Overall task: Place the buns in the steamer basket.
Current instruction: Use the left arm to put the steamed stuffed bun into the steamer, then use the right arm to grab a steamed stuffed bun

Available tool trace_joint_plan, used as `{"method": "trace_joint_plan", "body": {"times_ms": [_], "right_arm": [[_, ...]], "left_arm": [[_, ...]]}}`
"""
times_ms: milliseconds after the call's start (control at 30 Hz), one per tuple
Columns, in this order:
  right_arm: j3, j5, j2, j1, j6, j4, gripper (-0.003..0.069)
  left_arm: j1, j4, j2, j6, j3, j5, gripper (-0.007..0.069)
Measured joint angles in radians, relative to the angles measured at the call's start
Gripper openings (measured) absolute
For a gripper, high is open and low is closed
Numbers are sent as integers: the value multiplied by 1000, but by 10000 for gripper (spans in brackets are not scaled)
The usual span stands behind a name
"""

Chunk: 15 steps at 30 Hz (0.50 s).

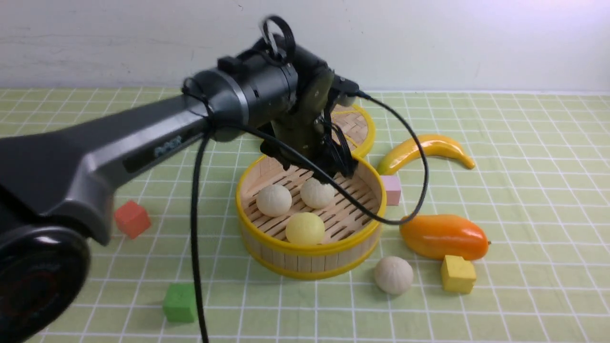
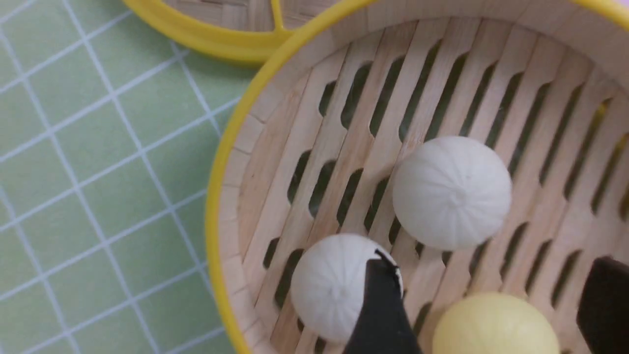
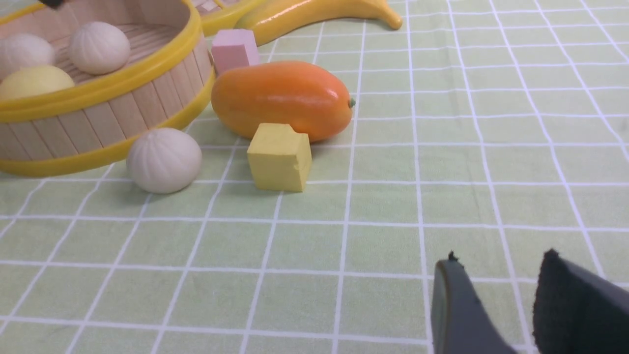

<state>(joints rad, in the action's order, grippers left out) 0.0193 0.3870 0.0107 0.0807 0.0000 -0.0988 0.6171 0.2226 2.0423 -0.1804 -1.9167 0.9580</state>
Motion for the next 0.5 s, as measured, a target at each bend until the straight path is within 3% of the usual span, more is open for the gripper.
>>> {"method": "trace_joint_plan", "body": {"times_ms": [33, 167, 267, 300, 333, 400, 500], "right_arm": [[0, 0, 0, 0, 0, 0, 239], [0, 0, 0, 0, 0, 0, 239], [0, 0, 0, 0, 0, 0, 239], [0, 0, 0, 0, 0, 0, 239], [0, 0, 0, 0, 0, 0, 239], [0, 0, 0, 0, 0, 0, 239], [0, 0, 0, 0, 0, 0, 239]], "left_arm": [[0, -3, -9, -3, 0, 11, 484], [0, -47, -220, -39, 46, 70, 299], [-1, -140, -456, -33, 234, 5, 60], [-1, -145, -469, -32, 234, -3, 48], [-1, -184, -570, -19, 367, -80, -13], [-1, -209, -643, -13, 465, -131, -13], [-1, -278, -869, -7, 773, -357, -13]]}}
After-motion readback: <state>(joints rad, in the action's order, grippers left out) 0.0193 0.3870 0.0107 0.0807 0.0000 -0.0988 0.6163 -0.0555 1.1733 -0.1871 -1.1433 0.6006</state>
